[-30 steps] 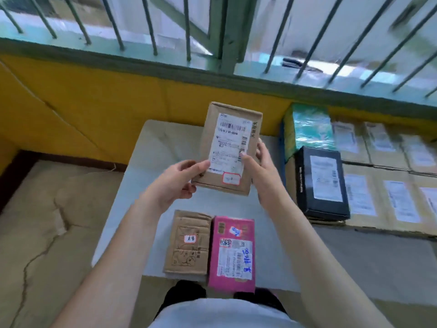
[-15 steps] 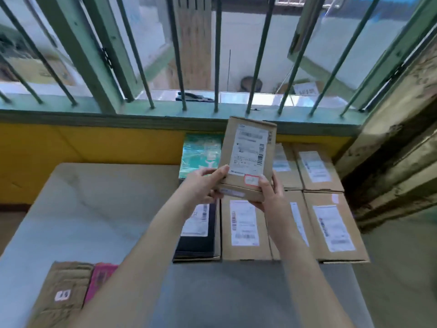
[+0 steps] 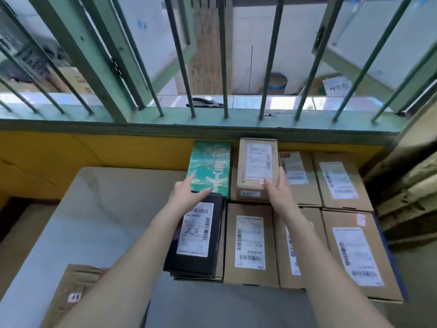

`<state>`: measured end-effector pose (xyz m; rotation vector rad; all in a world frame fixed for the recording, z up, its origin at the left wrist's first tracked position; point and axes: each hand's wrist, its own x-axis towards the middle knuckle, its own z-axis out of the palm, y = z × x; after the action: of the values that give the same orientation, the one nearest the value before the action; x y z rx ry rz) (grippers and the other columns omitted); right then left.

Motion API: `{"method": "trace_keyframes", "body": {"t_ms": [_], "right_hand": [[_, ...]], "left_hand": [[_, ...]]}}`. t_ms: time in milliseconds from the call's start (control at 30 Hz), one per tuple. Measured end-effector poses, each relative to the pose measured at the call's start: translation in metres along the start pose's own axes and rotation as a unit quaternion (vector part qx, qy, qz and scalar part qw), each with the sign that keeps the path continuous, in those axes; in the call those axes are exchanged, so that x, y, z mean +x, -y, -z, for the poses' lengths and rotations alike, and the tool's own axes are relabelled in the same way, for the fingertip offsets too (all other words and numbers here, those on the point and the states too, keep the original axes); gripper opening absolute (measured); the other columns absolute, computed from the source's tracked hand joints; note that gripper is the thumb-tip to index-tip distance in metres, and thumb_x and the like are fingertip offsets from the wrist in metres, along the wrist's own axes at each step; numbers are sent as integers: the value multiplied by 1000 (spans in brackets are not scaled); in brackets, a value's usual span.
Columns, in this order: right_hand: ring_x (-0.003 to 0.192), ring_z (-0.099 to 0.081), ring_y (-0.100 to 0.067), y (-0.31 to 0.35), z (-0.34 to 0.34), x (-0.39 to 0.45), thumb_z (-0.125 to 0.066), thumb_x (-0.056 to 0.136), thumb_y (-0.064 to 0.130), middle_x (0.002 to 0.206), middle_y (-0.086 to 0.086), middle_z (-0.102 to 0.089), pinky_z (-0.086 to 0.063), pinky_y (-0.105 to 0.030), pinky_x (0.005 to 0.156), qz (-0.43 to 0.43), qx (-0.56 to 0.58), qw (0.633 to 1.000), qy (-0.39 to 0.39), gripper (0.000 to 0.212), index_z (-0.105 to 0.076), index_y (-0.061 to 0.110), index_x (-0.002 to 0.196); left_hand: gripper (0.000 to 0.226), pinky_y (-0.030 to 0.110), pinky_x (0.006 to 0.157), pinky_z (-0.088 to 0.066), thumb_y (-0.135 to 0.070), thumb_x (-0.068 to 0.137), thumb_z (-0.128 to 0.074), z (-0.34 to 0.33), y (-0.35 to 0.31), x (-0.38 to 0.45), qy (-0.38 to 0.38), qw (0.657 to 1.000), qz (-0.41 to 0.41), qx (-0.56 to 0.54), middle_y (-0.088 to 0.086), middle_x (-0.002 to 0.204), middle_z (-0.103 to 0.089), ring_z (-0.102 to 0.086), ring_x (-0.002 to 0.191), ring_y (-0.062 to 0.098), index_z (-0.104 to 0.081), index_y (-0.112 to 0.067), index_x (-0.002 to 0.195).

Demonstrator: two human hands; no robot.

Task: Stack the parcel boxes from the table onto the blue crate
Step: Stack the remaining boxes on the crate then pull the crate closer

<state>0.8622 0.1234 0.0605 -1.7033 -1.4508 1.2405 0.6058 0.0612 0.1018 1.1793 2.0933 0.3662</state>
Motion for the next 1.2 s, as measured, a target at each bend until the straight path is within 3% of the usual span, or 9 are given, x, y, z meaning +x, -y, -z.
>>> {"method": "trace_keyframes", "body": {"t_ms": [133,300,433,533,633,767,833,1033,1200], "right_hand": [[131,-48,-18,6,-5,4,-45,103,34,143,0,-50,-41,-40,109,-13,41,999,6,55,-27,21,153],[134,-46,-28,12,-28,29,-40,103,33,148,-8,-47,-38,-51,111,-62,49,997,-4,55,-22,24,154],[140,-39,-30,20,-32,25,-40,104,33,154,-12,-37,-34,-51,115,-71,18,997,-20,59,-17,19,156],[150,-17,-28,33,-27,4,-39,104,39,163,-11,-19,-20,-46,122,-41,-101,988,-106,66,-13,10,157],[151,-12,-23,59,-41,-38,-33,104,40,164,-9,-17,-13,-45,123,50,-114,979,-163,63,-17,9,157],[151,-13,-13,89,-94,-106,-33,105,37,164,-3,-18,-10,-28,121,130,-15,988,-84,59,-20,12,156],[150,-13,-10,100,-128,-135,-33,105,37,164,2,-18,-11,-29,122,146,9,989,-20,58,-20,15,157],[146,-25,-9,117,-207,-207,-36,106,36,160,3,-29,-17,-19,112,168,-11,976,138,54,-25,17,156],[145,-33,-16,113,-280,-232,-39,104,38,159,-2,-33,-27,-33,118,138,-81,966,203,57,-28,15,155]], "left_hand": [[85,41,106,-36,-60,85,-61,-7,10,4,16,1000,1,-25,5,155,-26,-38,137,25,-26,-25,154],[86,40,105,-36,-63,85,-58,-10,12,3,4,1000,-16,-26,2,155,-26,-37,137,23,-23,-26,154],[87,40,104,-37,-65,85,-56,-7,13,2,12,1000,-20,-19,1,156,-24,-36,138,22,-20,-26,155],[91,43,108,-34,-67,85,-54,1,15,-3,3,1000,-27,-8,1,159,-23,-32,142,23,-15,-26,156],[83,44,112,-29,-63,89,-51,19,28,-22,-62,996,-26,-67,2,160,-23,-27,145,23,-18,-26,156],[72,45,113,-32,-61,91,-49,53,89,-70,-127,982,12,-137,-1,157,-29,-32,142,20,-25,-32,153],[71,45,112,-35,-63,90,-49,70,131,-97,-139,977,60,-150,-1,155,-34,-36,140,19,-28,-33,151],[64,37,102,-42,-50,94,-52,102,244,-156,-164,960,135,-181,3,149,-43,-46,132,20,-36,-22,149],[60,36,97,-44,-48,95,-52,118,335,-166,-144,956,161,-197,5,148,-45,-48,130,21,-39,-20,146]]}}
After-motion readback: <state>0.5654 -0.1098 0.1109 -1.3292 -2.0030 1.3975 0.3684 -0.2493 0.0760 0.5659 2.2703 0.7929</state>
